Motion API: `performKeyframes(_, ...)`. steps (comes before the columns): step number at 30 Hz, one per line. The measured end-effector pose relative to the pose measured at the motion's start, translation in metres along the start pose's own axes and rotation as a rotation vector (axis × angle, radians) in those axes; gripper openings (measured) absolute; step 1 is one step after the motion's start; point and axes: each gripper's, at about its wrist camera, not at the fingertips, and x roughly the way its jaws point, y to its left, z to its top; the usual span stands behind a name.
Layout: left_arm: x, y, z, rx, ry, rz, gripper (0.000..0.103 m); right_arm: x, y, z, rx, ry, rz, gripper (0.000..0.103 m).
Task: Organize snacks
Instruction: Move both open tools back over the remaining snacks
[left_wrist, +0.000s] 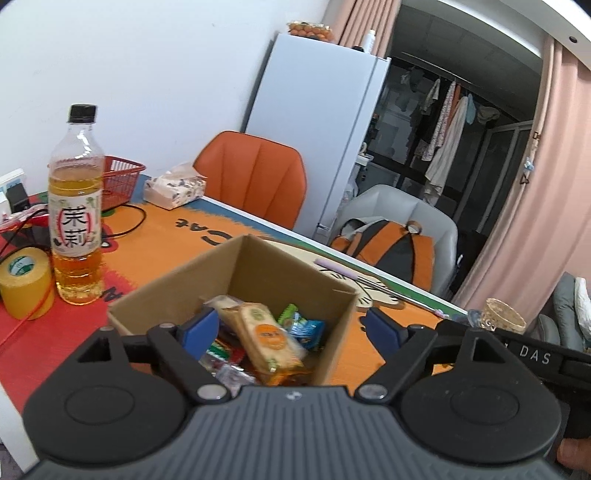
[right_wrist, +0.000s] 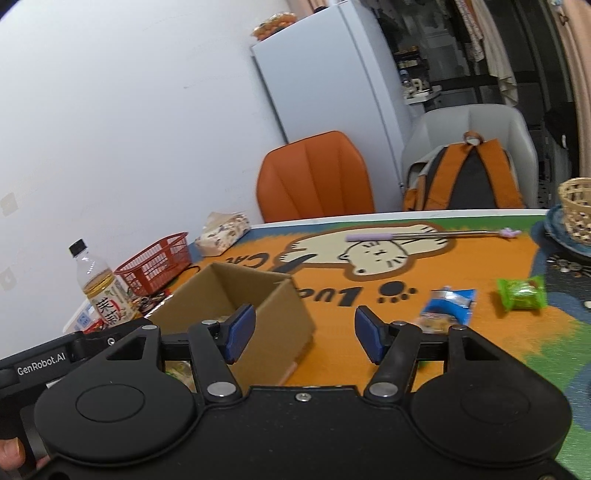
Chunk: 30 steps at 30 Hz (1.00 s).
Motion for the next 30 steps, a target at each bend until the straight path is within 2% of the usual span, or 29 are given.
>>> performKeyframes(4,0.0,-0.011,-0.001,0.009,-0.006,-0.013,0.086,-0.011,-0.011,0.0,0.01,-0.01,-0.014,0.061)
performKeyframes(12,0.003,-0.034,-0.004,0.039,-0.006,-0.048,0.086,-0.027,-0.03,0.001,0.011,-0.033,-0.037,0.071)
performKeyframes(30,0.03,-0.082,-0.018,0.102,0.016,-0.118,0.086,-0.035,-0.097,0.0,0.101,-0.046,-0.118,0.071)
